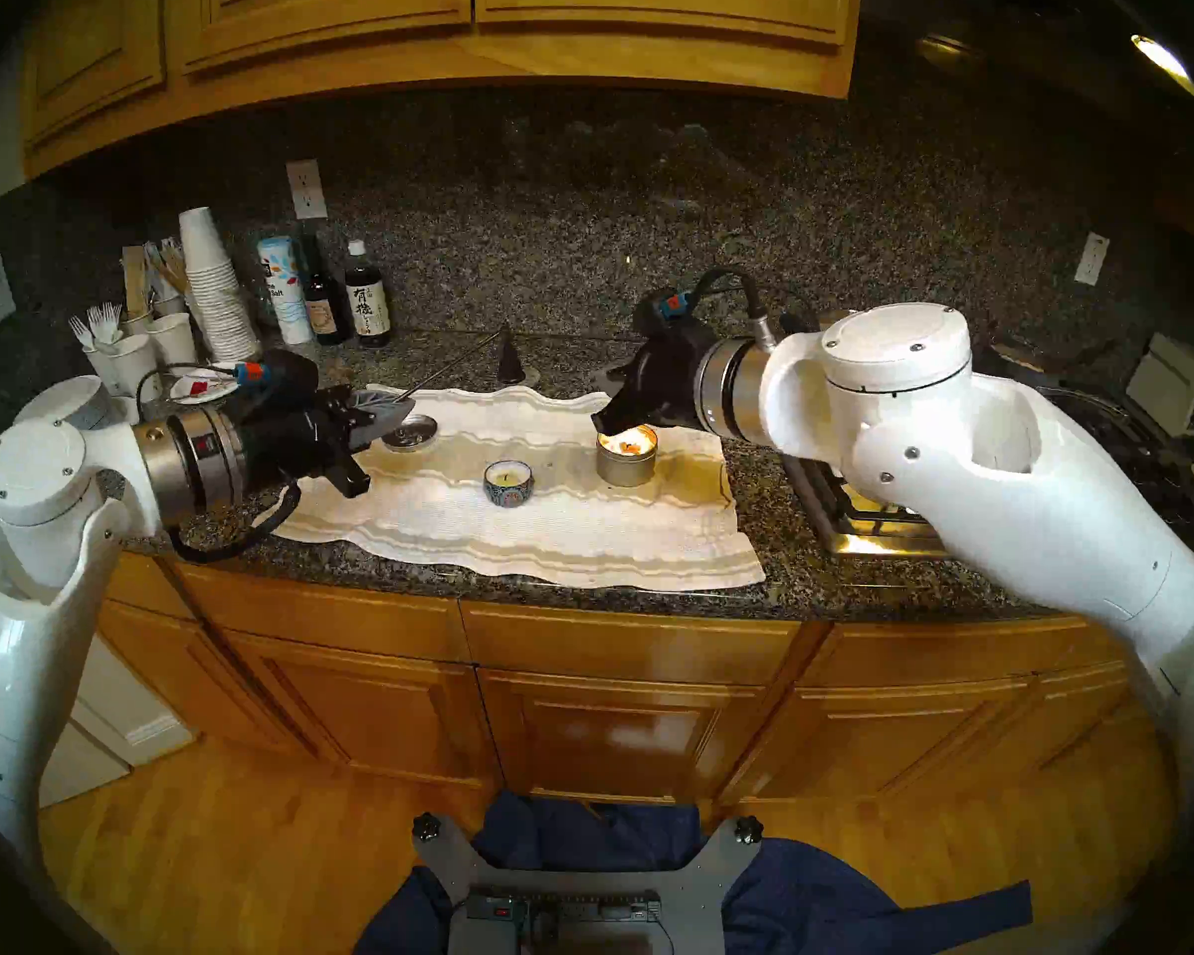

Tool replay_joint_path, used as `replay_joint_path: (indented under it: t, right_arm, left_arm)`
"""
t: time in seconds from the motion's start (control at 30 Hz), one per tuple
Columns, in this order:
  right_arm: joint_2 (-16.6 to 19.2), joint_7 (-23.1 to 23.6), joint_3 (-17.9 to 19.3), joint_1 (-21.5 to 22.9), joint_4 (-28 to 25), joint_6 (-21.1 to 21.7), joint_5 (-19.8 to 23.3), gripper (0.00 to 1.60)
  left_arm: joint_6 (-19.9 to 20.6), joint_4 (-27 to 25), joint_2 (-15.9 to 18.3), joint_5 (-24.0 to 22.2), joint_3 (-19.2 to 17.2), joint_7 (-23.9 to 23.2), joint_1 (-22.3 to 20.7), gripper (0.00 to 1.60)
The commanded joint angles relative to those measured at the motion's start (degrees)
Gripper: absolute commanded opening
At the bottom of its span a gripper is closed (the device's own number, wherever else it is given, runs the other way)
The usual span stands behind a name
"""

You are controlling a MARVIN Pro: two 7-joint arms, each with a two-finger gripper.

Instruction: Put out candle flame

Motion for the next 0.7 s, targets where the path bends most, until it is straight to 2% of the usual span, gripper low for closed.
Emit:
replay_joint_path:
  t: [0.0,0.1,0.3,0.33,0.43,0.5,0.6,0.67]
  right_arm:
    - [3.9,-1.9,3.5,-0.4,-2.3,-2.0,0.8,0.0]
    - [5.7,-2.4,4.4,-0.7,-2.8,-2.3,1.6,0.0]
    - [9.1,-3.1,5.5,-1.9,-3.8,-3.1,3.1,0.0]
    - [9.4,-3.1,5.5,-1.9,-3.8,-3.2,3.2,0.0]
    - [9.9,-3.2,5.6,-2.0,-4.0,-3.5,3.6,0.0]
    - [10.2,-3.2,5.6,-2.0,-4.1,-3.6,3.7,0.0]
    - [10.7,-3.2,5.5,-2.2,-4.1,-3.9,4.0,0.0]
    - [11.0,-3.2,5.3,-2.4,-4.0,-4.1,4.0,0.0]
  left_arm:
    - [3.3,-0.9,2.5,-3.0,1.4,0.7,-6.5,0.0]
    - [4.2,-0.5,3.2,-3.4,3.4,1.3,-7.7,0.0]
    - [4.7,1.8,3.6,-2.7,10.6,3.3,-11.7,0.0]
    - [3.9,1.8,4.1,-3.3,10.9,4.3,-10.8,0.0]
    - [3.8,3.5,3.9,-2.6,14.1,5.0,-13.5,0.0]
    - [3.0,3.8,4.5,-2.8,15.1,5.9,-13.3,0.0]
    - [2.8,5.1,4.2,-1.8,18.7,5.8,-16.0,0.0]
    - [2.3,4.9,4.3,-1.8,19.5,6.5,-15.9,0.0]
